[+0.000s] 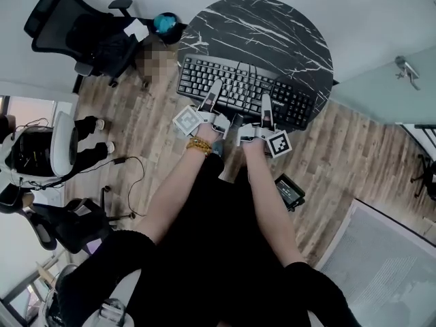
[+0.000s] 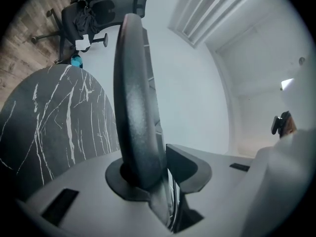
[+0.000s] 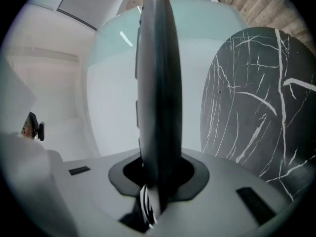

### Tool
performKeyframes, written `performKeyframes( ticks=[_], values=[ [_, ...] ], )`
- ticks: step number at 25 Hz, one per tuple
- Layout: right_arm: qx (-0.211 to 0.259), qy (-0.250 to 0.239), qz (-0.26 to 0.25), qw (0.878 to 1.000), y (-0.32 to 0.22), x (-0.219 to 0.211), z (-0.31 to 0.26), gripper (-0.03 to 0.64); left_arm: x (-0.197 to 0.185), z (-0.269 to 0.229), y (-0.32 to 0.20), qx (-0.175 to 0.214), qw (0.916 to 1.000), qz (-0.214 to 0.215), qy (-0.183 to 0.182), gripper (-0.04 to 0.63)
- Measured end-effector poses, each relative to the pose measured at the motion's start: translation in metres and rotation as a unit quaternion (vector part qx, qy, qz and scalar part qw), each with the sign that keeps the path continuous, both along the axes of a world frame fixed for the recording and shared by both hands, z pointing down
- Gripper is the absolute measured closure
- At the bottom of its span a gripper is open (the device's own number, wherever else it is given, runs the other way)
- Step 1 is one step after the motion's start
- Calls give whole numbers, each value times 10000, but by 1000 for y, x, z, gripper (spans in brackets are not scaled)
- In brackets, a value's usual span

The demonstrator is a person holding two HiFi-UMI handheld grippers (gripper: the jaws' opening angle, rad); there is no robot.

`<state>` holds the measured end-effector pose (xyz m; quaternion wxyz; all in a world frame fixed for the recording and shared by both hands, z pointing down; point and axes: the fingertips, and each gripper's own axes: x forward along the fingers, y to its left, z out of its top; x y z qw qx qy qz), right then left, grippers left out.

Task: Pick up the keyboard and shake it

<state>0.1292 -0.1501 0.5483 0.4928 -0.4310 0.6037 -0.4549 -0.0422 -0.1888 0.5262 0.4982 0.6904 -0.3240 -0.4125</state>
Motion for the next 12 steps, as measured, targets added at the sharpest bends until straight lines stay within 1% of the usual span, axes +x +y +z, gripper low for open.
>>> performKeyframes(
  ticks=[3, 8, 12],
  values=[
    [-22, -8, 29, 10000, -2, -1, 0, 531, -2, 3, -2, -39, 10000, -85, 2, 486],
    [-68, -174, 44, 9998, 3, -2, 5, 531, 1, 6, 2, -182, 9990, -208, 342, 494],
    [-94, -156, 68, 9998, 6, 0, 7, 531, 0, 11, 6, -277, 9992, -162, 250, 495]
  ],
)
